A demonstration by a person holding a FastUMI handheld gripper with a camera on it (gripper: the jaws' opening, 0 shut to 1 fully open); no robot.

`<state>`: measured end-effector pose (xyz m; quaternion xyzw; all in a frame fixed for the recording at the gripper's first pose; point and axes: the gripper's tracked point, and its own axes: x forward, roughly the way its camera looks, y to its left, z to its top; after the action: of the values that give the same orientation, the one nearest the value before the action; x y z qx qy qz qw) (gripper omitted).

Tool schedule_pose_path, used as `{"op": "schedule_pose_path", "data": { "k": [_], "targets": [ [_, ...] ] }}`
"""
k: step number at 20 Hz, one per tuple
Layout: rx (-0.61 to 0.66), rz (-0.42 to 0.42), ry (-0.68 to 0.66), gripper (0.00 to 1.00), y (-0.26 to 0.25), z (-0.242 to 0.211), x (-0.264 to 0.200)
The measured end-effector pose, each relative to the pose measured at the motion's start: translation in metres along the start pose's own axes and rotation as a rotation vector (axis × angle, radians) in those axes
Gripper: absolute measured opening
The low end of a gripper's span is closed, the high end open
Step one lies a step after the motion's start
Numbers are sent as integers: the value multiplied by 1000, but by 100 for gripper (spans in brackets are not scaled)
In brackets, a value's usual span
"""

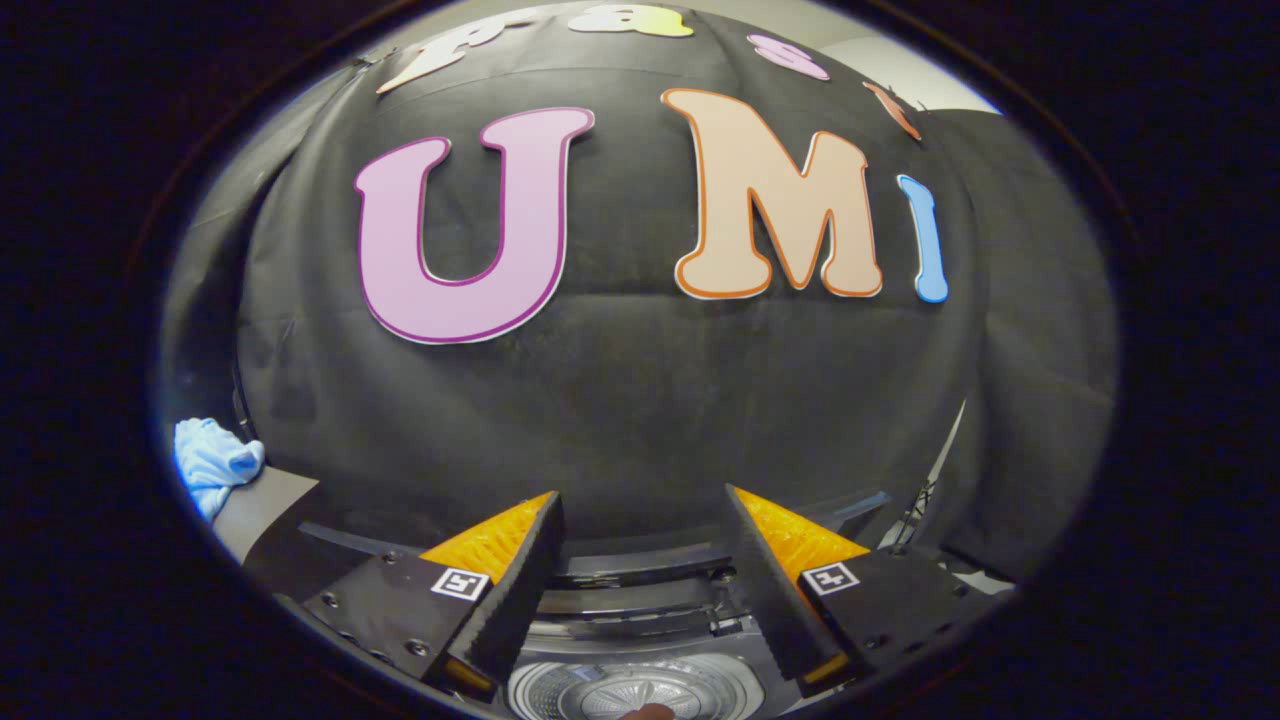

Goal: Put the clothes into the washing machine and then close the washing machine lid.

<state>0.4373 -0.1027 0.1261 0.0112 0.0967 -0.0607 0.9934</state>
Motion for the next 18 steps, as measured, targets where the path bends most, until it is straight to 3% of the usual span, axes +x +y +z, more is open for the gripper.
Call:
{"op": "schedule_pose_path", "data": {
  "k": [18],
  "targets": [
    [-20, -48, 25, 98, -12, -25, -47]
  ]
}}
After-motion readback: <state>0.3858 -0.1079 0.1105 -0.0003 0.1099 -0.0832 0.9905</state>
